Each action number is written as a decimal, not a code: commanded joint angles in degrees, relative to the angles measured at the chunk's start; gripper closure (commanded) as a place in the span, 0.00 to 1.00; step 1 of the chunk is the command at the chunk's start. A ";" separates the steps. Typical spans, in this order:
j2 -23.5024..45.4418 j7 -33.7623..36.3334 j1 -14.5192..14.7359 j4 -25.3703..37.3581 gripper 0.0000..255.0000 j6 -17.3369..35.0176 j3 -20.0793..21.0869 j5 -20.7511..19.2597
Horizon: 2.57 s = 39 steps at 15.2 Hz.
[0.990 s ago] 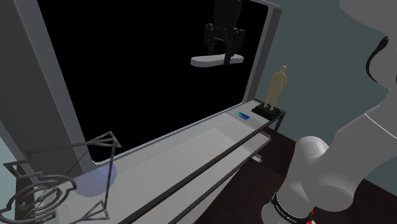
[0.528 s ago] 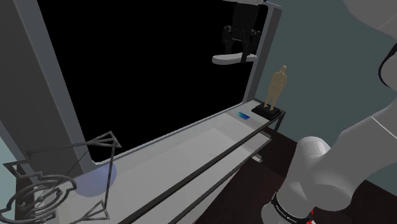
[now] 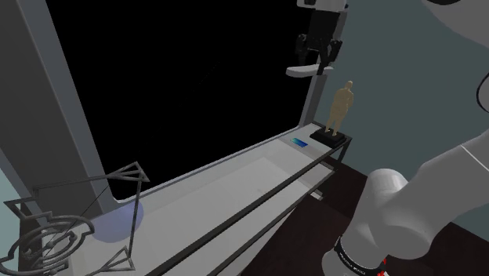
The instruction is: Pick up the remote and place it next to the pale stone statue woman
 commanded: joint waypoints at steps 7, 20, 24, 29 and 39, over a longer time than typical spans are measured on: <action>3.64 -13.12 -1.60 5.66 1.00 -0.06 -10.56 -2.46; 13.08 -30.52 -2.77 12.36 1.00 3.88 -27.01 0.10; 10.54 -29.06 -3.25 7.18 1.00 7.05 -25.69 -1.46; 8.06 -27.67 -3.90 1.31 1.00 10.88 -24.67 -2.92; 4.76 -25.82 -5.10 -8.92 1.00 18.30 -24.08 -4.99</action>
